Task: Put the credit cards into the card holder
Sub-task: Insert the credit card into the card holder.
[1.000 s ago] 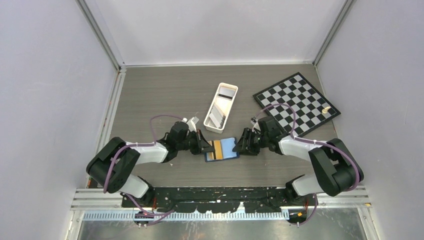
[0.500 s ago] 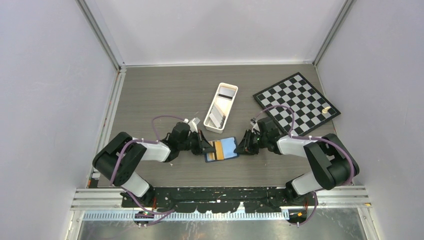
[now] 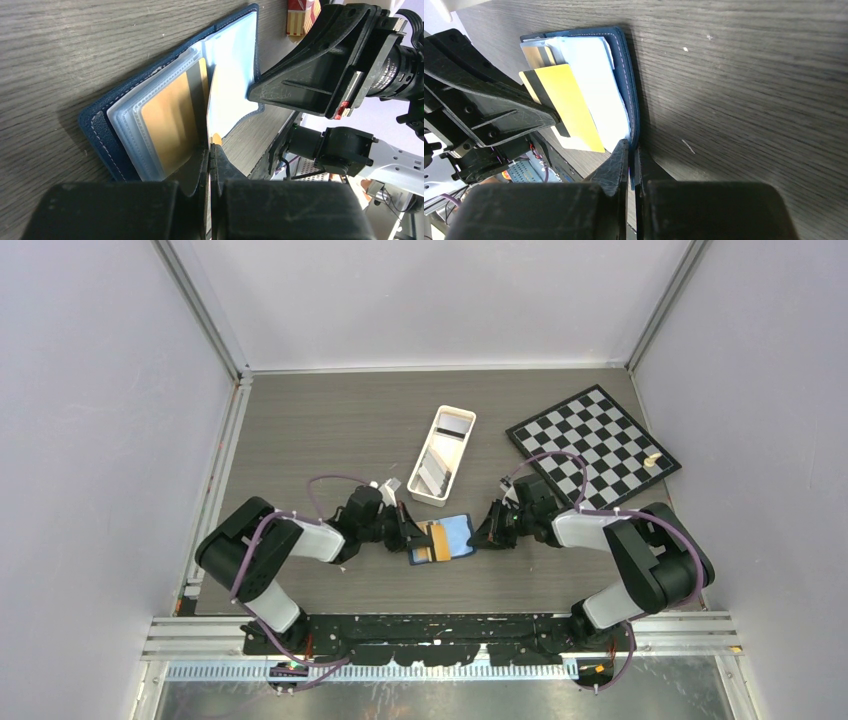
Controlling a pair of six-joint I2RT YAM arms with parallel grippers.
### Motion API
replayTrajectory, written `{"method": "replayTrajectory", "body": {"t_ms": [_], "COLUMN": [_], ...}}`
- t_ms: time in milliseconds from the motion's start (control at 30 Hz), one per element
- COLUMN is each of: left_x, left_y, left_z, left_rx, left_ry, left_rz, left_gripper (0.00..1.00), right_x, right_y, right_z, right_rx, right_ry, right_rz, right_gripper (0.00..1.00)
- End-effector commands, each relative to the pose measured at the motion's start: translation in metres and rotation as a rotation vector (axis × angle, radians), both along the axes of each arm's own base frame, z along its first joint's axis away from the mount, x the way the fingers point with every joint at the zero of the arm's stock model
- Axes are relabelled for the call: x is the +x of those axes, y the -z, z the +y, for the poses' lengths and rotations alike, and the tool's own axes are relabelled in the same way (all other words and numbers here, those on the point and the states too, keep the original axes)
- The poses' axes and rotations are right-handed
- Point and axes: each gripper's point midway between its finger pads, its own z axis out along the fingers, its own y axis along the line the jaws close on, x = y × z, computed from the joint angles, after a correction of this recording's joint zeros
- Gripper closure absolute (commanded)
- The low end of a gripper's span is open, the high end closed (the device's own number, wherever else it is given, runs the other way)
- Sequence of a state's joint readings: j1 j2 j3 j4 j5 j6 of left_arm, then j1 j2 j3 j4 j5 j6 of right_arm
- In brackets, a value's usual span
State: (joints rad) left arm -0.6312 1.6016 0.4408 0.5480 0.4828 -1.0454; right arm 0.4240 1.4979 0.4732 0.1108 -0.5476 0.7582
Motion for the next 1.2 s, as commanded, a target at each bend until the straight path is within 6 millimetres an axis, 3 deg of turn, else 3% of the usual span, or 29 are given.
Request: {"method": "replayTrajectory", "body": {"t_ms": [0, 533, 1167], "left_x": [0.006, 0.012, 0.020], "left_y": [-0.003, 0.013, 0.019], "left_z": [-0.008, 0.011, 0.001], "left_rx": [-0.033, 0.101, 0.078], "left_ry": [0.000, -0.043, -0.021], "left_rz": [-0.003, -0.022, -0.041], "left_gripper": [1.00, 1.00, 1.00], "right_x": [0.001, 0.000, 0.000], "right_y": [0.015, 0.009, 0.006], "right_z": [-0.012, -0.017, -0.015], "right_rx": [-0.091, -0.113, -0.105], "right_ry": [0.029, 0.028, 0.021], "right_rz": [0.009, -0.010, -0.018], "right_gripper": [0.98, 1.00, 0.99]}}
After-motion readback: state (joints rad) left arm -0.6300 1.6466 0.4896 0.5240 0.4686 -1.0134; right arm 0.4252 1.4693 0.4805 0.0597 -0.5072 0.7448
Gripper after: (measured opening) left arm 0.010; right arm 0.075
